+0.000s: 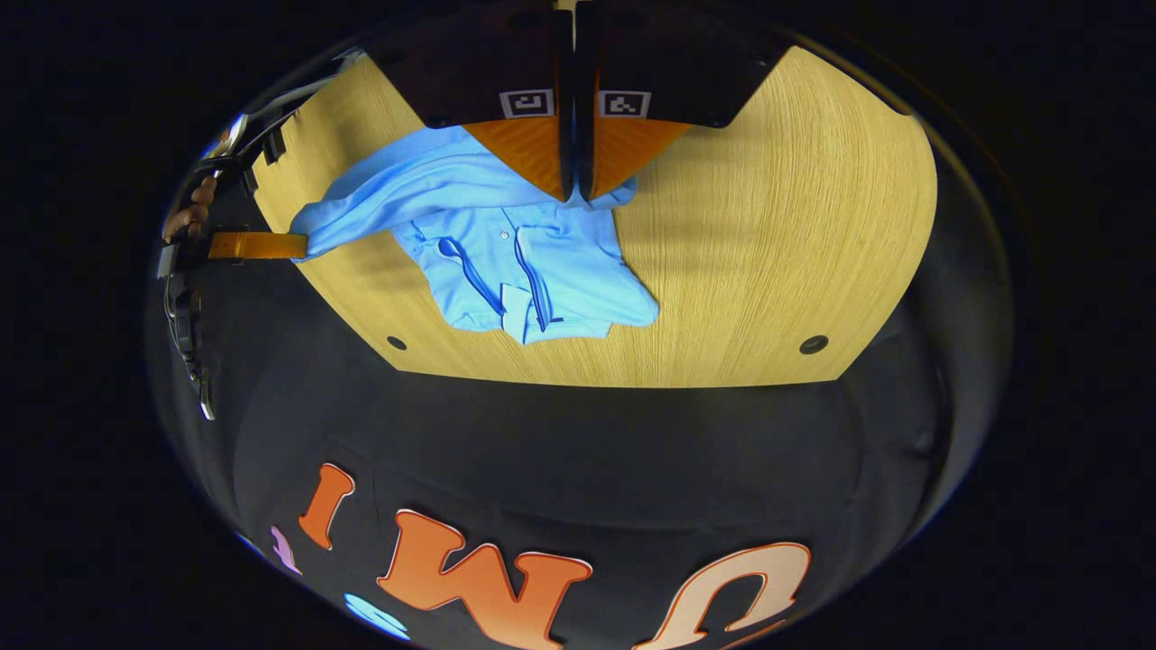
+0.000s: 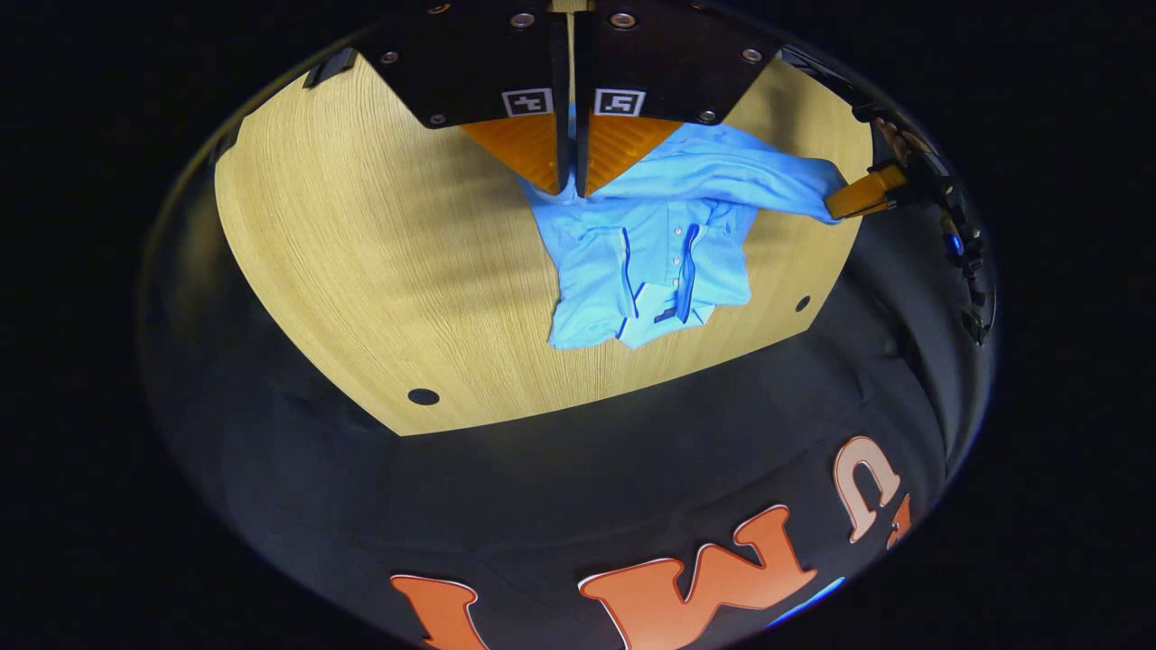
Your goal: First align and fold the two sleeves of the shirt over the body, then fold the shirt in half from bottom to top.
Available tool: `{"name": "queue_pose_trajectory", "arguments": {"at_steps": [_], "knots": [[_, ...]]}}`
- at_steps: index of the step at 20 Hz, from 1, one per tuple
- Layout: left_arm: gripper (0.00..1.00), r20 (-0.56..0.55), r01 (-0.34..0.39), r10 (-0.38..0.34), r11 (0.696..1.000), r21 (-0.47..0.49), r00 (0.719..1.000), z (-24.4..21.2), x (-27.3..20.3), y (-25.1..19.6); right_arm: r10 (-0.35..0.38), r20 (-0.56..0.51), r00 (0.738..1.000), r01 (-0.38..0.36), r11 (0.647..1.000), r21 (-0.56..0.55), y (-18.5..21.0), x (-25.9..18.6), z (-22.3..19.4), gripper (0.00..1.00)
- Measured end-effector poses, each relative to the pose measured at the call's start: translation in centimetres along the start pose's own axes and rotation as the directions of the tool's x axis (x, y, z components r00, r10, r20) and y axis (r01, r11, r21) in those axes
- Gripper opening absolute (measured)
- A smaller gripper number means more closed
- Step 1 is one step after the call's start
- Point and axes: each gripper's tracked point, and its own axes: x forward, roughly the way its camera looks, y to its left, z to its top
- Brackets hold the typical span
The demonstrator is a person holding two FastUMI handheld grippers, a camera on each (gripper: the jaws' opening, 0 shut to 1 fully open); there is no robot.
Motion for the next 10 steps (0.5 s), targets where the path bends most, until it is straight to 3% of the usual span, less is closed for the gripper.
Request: {"name": "queue_pose_trajectory", "arguments": {"at_steps": [10], "knots": [[0.04,-0.005,0.038,-0.037,0.998,0.041,0.999,5.5,6.9,2.4,-0.031,0.006,0.999,0.032,0.998,-0.052,1.0,6.2,6.0,0.03]]}}
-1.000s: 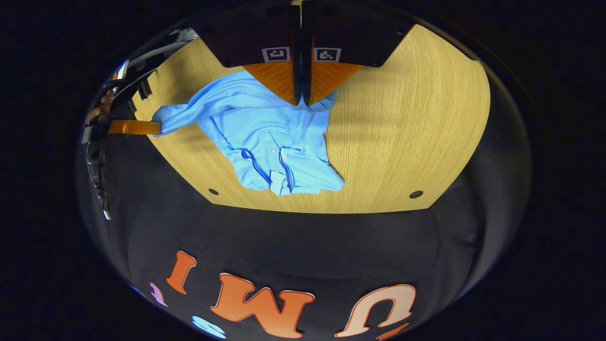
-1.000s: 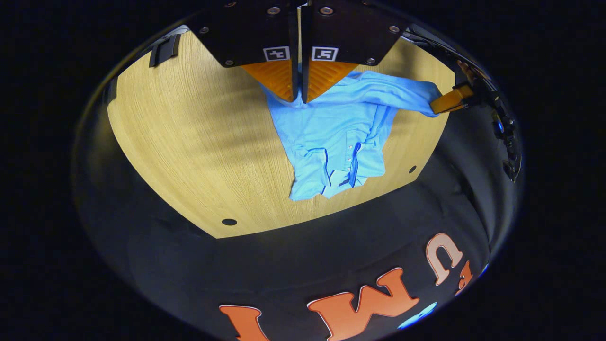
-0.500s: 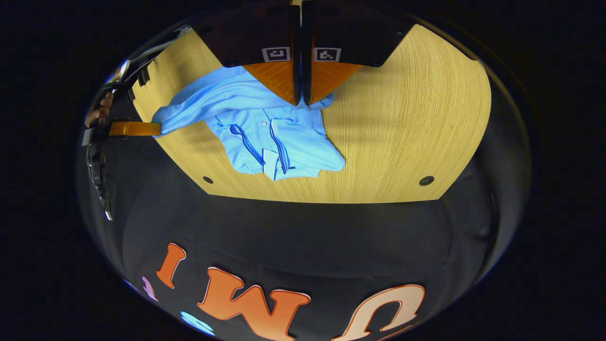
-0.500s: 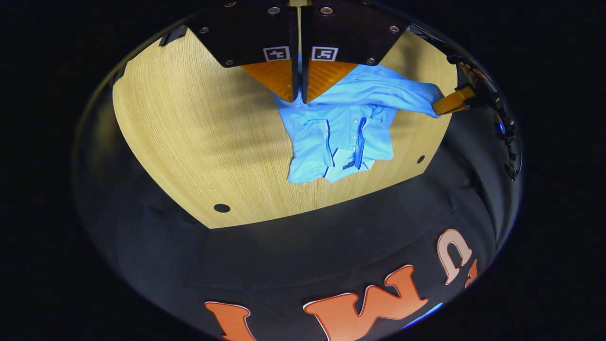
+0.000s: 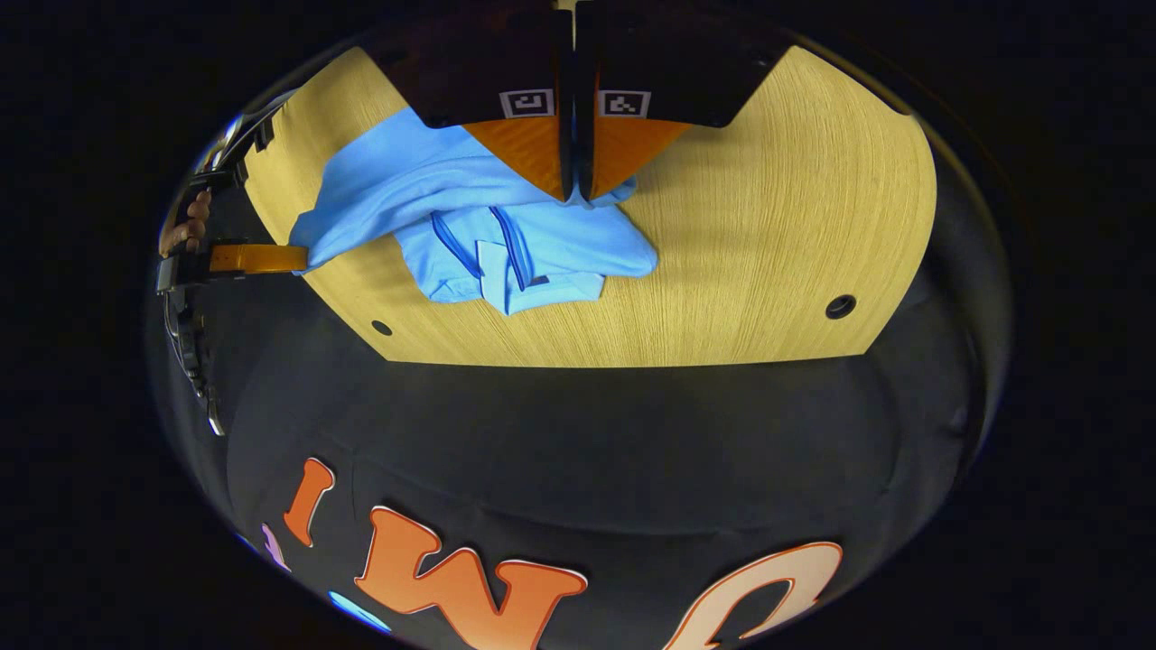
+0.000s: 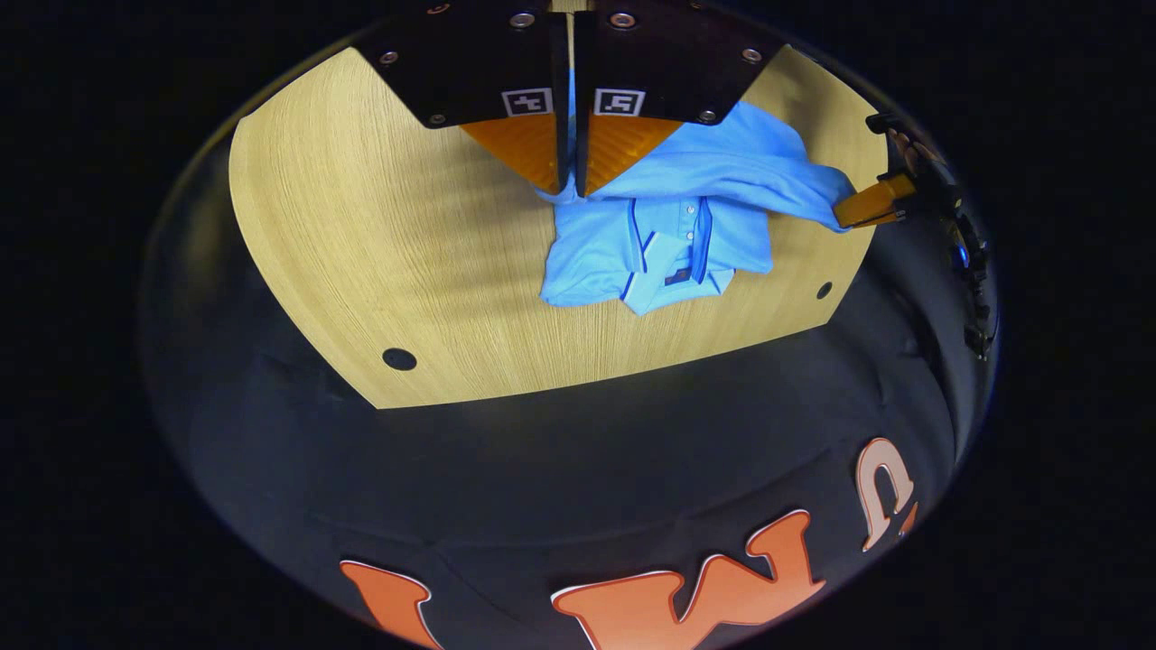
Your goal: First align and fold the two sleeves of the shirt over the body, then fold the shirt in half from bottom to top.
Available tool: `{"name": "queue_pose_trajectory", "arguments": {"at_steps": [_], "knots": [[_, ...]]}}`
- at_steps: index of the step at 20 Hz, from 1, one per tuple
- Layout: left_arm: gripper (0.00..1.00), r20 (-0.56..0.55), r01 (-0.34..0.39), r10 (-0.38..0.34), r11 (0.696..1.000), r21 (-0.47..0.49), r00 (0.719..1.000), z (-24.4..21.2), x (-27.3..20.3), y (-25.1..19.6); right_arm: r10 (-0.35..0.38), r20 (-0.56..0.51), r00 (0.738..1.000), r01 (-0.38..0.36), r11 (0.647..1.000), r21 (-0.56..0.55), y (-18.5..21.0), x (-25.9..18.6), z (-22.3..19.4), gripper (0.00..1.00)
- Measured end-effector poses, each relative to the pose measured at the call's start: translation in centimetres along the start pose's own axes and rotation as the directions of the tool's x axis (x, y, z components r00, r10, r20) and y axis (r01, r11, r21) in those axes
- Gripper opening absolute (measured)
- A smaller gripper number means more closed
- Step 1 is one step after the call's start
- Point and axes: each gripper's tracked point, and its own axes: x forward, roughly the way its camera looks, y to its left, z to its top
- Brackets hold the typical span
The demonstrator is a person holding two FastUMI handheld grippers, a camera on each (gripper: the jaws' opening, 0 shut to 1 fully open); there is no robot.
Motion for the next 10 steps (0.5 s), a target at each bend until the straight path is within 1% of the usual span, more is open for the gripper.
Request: {"name": "queue_pose_trajectory", "arguments": {"at_steps": [3,4,7,10], "knots": [[0.03,0.006,0.014,-0.014,1.000,0.002,1.000,1.7,2.2,0.5,-0.009,0.002,1.000,0.009,1.000,0.005,0.2,2.0,1.8,0.03],[0.04,0.009,0.015,-0.015,1.000,0.005,1.000,2.2,3.0,0.9,-0.015,0.003,1.000,0.015,1.000,0.002,0.2,2.6,2.4,0.03],[0.04,0.020,-0.005,0.005,1.000,0.024,1.000,3.9,5.4,2.3,-0.019,0.001,1.000,0.019,1.000,-0.012,0.2,5.0,4.2,0.03],[0.04,0.031,-0.013,0.012,1.000,0.008,0.999,5.5,7.4,3.8,-0.021,0.002,1.000,0.021,1.000,-0.002,0.0,7.5,6.0,0.02]]}}
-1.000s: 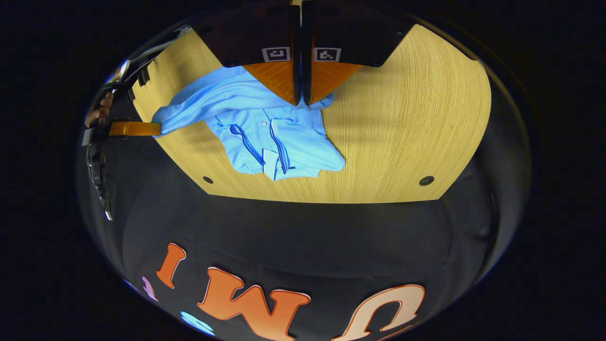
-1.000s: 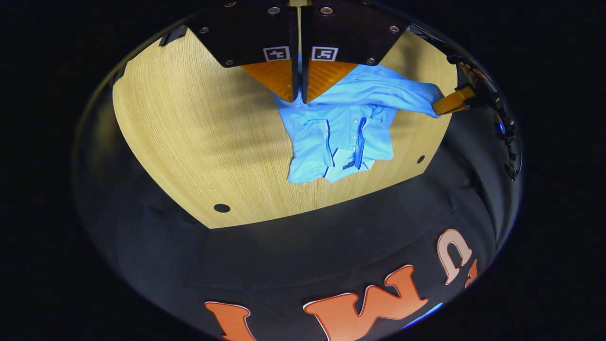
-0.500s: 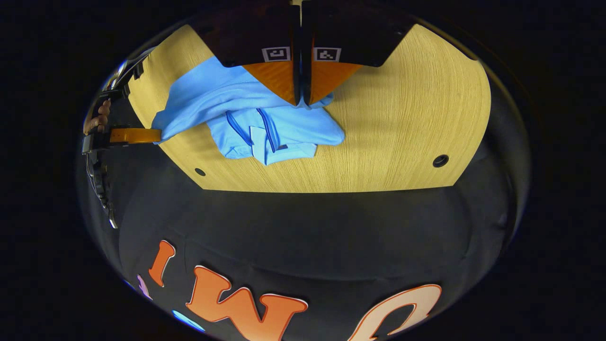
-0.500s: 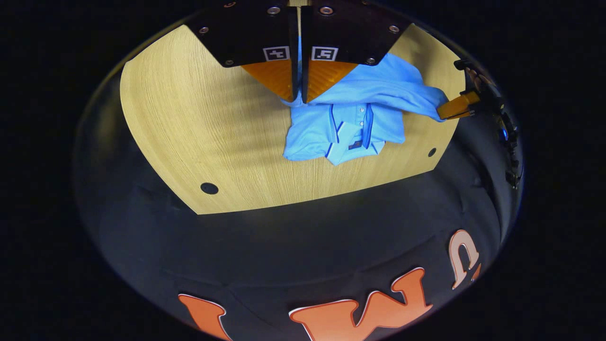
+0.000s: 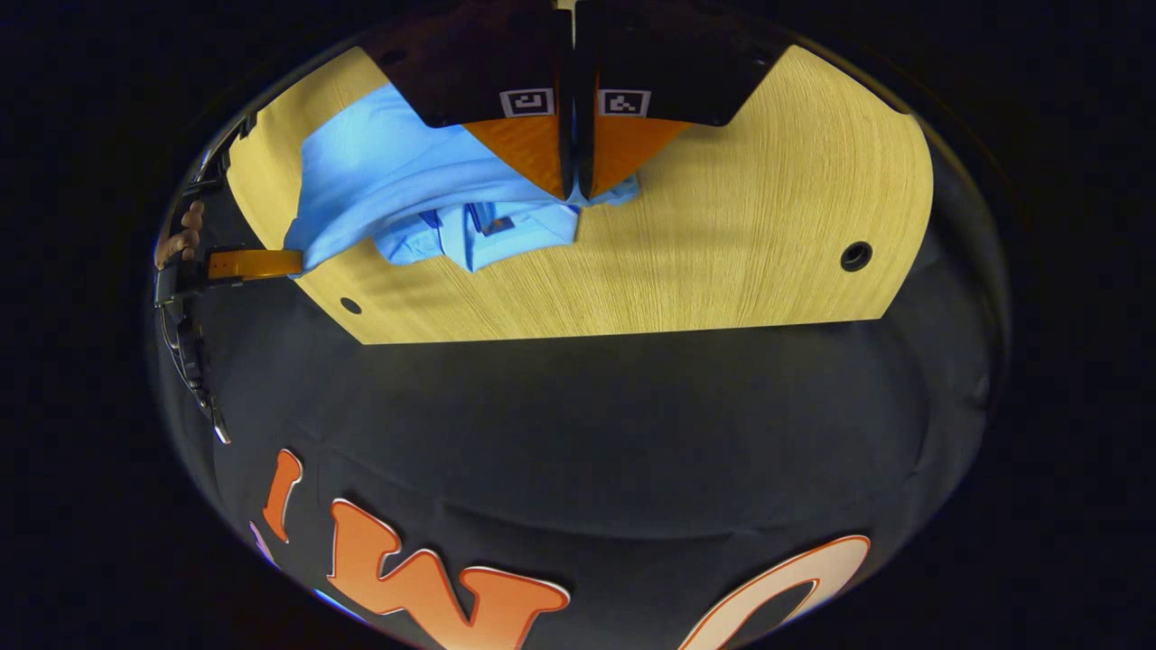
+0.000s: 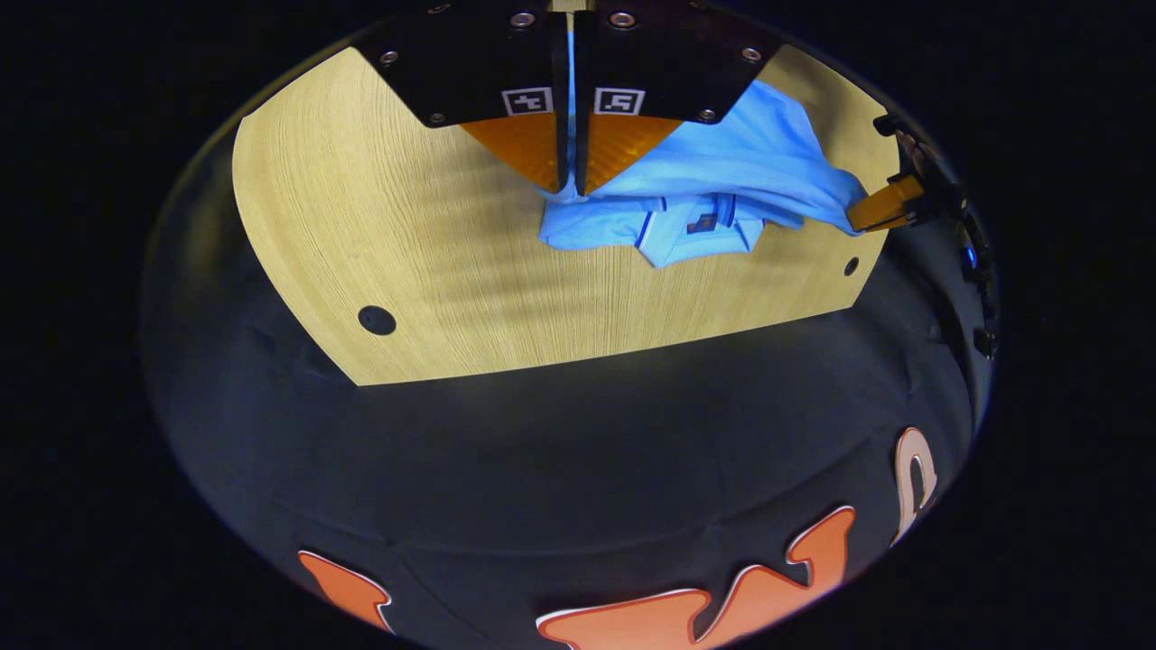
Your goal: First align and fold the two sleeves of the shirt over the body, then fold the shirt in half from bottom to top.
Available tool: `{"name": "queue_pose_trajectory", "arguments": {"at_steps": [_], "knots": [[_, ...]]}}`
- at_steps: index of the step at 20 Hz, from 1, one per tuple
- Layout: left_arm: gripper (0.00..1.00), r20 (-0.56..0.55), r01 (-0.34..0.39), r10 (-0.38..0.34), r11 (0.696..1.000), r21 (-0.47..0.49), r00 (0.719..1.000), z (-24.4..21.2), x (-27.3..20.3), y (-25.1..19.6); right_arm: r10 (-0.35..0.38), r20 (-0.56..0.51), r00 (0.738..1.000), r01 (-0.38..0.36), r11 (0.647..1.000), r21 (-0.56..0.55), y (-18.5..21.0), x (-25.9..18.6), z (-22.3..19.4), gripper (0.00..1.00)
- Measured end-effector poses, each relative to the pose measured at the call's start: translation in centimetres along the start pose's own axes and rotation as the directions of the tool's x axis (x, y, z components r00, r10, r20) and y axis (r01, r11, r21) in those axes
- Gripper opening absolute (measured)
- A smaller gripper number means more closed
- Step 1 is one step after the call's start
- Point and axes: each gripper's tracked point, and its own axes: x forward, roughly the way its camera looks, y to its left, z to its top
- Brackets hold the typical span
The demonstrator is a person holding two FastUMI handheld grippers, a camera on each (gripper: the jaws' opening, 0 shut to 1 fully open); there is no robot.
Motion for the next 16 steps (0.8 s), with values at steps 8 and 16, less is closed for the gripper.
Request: {"name": "queue_pose_trajectory", "arguments": {"at_steps": [8,16], "knots": [[0.16,0.064,-0.038,0.036,0.999,0.037,0.997,3.4,4.3,2.3,0.060,-0.003,0.998,-0.059,0.994,0.087,1.6,5.0,2.3,0.13],[0.98,0.135,-0.097,0.089,0.994,0.054,0.987,5.3,1.1,2.1,0.006,0.051,0.999,-0.003,0.998,-0.059,-0.3,3.0,2.1,0.86]]}}
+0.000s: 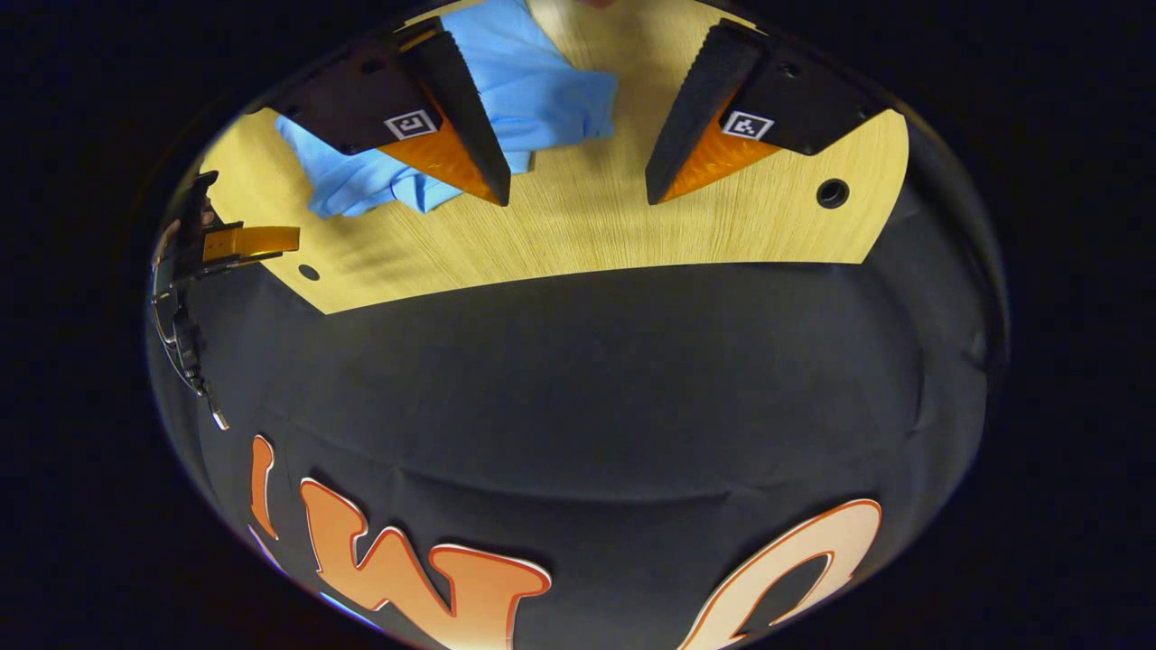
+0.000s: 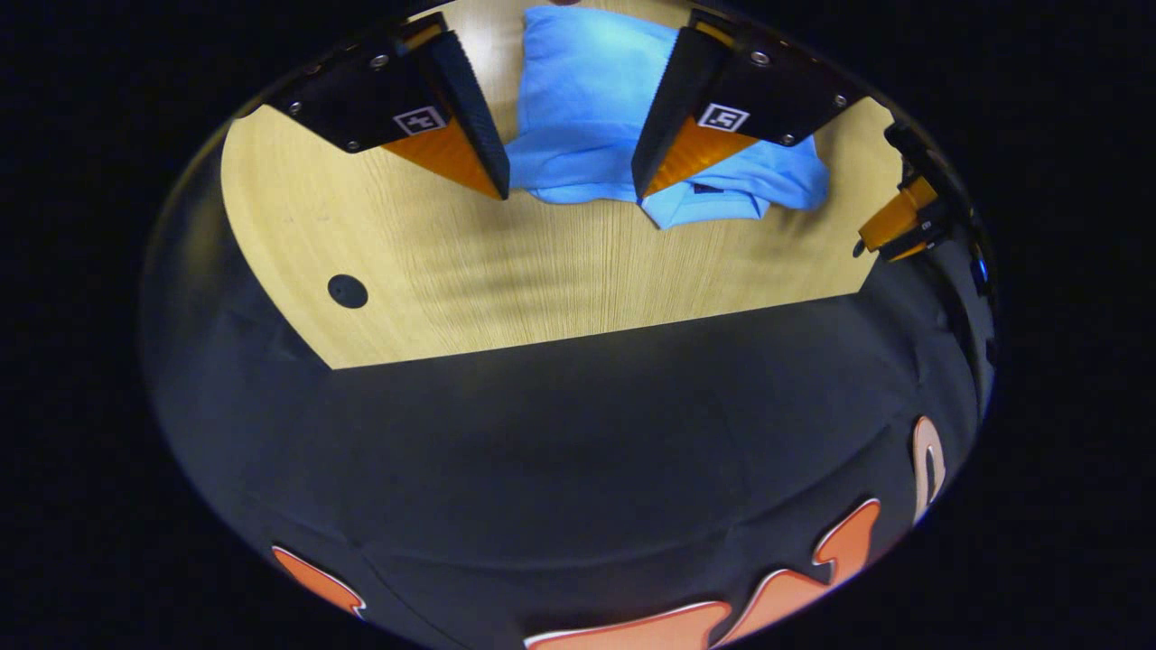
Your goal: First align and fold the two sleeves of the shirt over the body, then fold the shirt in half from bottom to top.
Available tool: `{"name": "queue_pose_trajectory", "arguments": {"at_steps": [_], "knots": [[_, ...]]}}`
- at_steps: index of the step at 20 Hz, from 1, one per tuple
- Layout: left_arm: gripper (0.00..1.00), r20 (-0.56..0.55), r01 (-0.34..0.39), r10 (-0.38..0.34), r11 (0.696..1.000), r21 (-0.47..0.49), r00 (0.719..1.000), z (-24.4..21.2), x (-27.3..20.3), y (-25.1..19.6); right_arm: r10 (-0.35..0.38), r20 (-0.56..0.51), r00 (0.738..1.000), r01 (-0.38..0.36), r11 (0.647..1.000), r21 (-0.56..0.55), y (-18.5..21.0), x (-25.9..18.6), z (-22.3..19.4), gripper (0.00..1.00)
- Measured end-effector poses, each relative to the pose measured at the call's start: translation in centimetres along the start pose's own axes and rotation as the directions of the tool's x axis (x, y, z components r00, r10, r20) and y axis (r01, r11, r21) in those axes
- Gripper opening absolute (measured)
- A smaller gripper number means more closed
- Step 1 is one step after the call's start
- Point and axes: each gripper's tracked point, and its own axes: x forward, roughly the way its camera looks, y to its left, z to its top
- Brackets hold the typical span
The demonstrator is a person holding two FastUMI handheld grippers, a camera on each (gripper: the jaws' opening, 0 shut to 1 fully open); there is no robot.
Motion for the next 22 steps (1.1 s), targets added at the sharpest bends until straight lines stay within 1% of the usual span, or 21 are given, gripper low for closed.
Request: {"name": "queue_pose_trajectory", "arguments": {"at_steps": [2,3,4,5,6,7,8,11,13,15,19,20,22], "knots": [[1.00,0.003,-0.010,0.010,1.000,0.002,1.000,0.3,-1.5,-0.4,-0.030,0.057,0.998,0.034,0.997,-0.068,-0.8,-1.7,1.2,0.95],[0.98,0.009,-0.012,0.012,1.000,0.001,1.000,0.6,-2.4,-0.8,-0.026,0.075,0.997,0.033,0.995,-0.092,-0.6,-2.5,1.5,0.96],[1.00,0.016,-0.017,0.017,1.000,0.000,1.000,0.8,-3.2,-1.0,-0.018,0.089,0.996,0.027,0.994,-0.107,-0.4,-3.6,1.6,0.96],[0.98,0.034,-0.028,0.028,1.000,-0.001,0.999,1.1,-4.2,-1.3,-0.004,0.093,0.996,0.015,0.993,-0.115,-0.2,-4.5,1.5,0.96],[1.00,0.060,-0.038,0.038,0.999,-0.004,0.997,1.7,-5.2,-1.5,0.007,0.096,0.995,0.004,0.993,-0.119,0.0,-5.6,1.3,0.96],[0.98,0.081,-0.037,0.037,0.999,-0.006,0.996,2.2,-6.2,-1.9,0.012,0.106,0.994,0.001,0.992,-0.124,0.1,-6.7,1.3,0.96],[0.98,0.099,-0.039,0.039,0.999,-0.004,0.994,2.6,-7.5,-2.3,0.016,0.128,0.992,0.000,0.992,-0.126,0.1,-7.7,1.5,0.96],[0.98,0.148,-0.059,0.057,0.998,0.010,0.987,3.5,-11.7,-3.9,0.029,0.201,0.979,-0.005,0.993,-0.121,0.2,-11.6,2.2,0.96],[0.98,0.182,-0.070,0.067,0.998,0.009,0.981,4.0,-14.4,-5.0,0.054,0.242,0.969,-0.020,0.990,-0.139,0.3,-14.4,2.1,0.96],[0.98,0.223,-0.097,0.094,0.995,0.002,0.970,4.6,-17.2,-5.7,0.066,0.275,0.959,-0.018,0.985,-0.171,0.3,-17.2,1.8,0.96],[0.98,0.330,-0.118,0.111,0.993,0.000,0.937,6.7,-23.6,-7.8,0.080,0.341,0.937,0.000,0.974,-0.229,-0.2,-22.4,0.8,0.96],[0.98,0.349,-0.126,0.118,0.992,-0.001,0.930,7.1,-25.2,-8.5,0.081,0.357,0.930,0.005,0.972,-0.234,-0.3,-23.7,0.6,0.96],[0.98,0.377,-0.126,0.119,0.992,-0.006,0.919,7.3,-27.8,-9.9,0.102,0.388,0.916,-0.011,0.973,-0.231,-0.2,-26.5,0.0,0.96]]}}
